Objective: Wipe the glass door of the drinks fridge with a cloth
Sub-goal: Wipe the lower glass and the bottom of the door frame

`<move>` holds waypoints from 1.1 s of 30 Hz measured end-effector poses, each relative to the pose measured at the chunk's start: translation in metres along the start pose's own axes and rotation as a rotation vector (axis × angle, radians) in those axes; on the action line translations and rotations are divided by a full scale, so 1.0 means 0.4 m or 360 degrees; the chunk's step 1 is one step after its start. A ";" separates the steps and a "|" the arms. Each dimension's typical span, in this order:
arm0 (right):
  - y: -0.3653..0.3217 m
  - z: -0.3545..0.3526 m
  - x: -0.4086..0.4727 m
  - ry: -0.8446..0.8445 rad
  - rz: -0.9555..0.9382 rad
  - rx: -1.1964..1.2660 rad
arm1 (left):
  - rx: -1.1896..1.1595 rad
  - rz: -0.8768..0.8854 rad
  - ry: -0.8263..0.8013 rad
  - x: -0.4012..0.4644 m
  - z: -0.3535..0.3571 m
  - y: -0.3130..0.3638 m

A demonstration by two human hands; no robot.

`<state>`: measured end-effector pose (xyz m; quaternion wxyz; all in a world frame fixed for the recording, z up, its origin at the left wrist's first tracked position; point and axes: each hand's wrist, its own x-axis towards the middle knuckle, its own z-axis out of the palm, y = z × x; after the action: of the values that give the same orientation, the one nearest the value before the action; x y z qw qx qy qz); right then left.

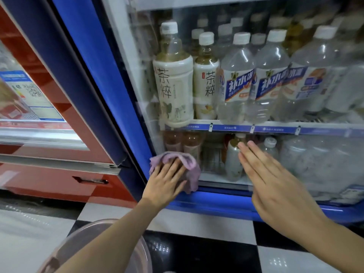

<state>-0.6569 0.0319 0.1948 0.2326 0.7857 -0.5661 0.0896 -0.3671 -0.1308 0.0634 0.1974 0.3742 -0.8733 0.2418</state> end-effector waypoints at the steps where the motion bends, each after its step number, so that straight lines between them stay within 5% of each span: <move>1: -0.003 0.002 -0.006 -0.0004 0.0004 -0.0004 | -0.0011 -0.0009 -0.0081 -0.011 0.001 -0.003; 4: -0.002 0.003 -0.032 -0.0011 0.0044 -0.0015 | -0.0040 -0.0007 -0.0029 0.016 -0.026 -0.004; 11: 0.016 -0.005 -0.080 -0.0084 0.0260 -0.0051 | 0.0062 -0.0125 0.0825 0.290 -0.143 0.023; 13: 0.022 -0.003 -0.080 -0.0124 0.0299 -0.0064 | 0.0067 -0.0085 0.0787 0.270 -0.114 0.043; 18: 0.033 0.007 -0.079 -0.0153 0.0324 -0.0083 | -0.0155 0.0581 0.0248 0.095 -0.017 0.091; 22: 0.038 0.016 -0.082 -0.0147 0.0303 -0.0120 | -0.0029 0.0695 0.0305 0.116 -0.036 0.083; 27: 0.057 0.022 -0.088 -0.0162 0.0226 -0.0090 | 0.0036 0.0247 0.0753 0.333 -0.171 0.130; 33: 0.097 -0.009 -0.143 -0.0150 0.0297 0.0002 | -0.0026 0.0122 0.0854 0.378 -0.170 0.225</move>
<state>-0.7123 0.0723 0.1853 0.1960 0.7331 -0.6470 0.0742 -0.5203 -0.1222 0.1730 0.4154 0.2620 -0.8051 0.3326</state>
